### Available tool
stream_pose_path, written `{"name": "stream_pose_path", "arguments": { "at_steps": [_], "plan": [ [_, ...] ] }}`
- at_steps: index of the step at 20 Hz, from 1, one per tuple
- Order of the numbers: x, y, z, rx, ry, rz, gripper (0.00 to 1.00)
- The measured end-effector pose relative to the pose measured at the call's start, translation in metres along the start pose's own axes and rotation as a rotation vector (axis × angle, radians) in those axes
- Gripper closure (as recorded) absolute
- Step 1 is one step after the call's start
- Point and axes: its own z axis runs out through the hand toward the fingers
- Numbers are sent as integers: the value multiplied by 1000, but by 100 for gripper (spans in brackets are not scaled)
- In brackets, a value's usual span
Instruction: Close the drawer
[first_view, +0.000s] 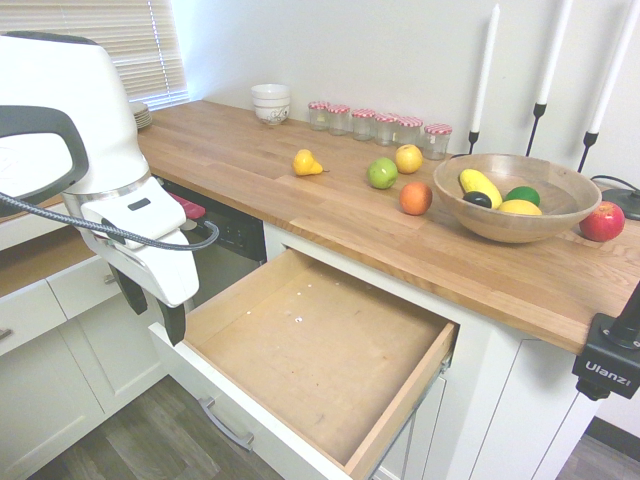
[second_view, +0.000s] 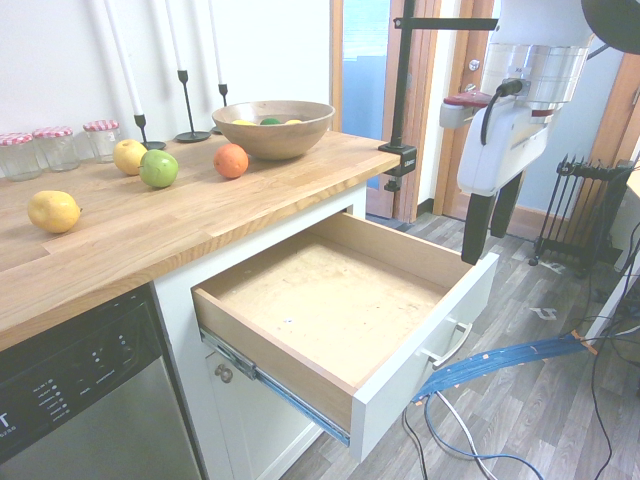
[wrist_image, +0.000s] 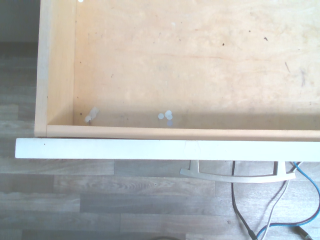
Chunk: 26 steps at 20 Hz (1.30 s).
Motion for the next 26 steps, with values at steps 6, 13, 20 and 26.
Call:
{"name": "stream_pose_path", "arguments": {
  "at_steps": [6, 13, 20, 26],
  "plan": [
    [0, 0, 0, 5, -5, 16, 0],
    [-10, 14, 8, -5, -10, 24, 0],
    [-31, 44, 24, -12, -7, 36, 0],
    [-21, 52, 30, -13, -14, 60, 0]
  ]
}}
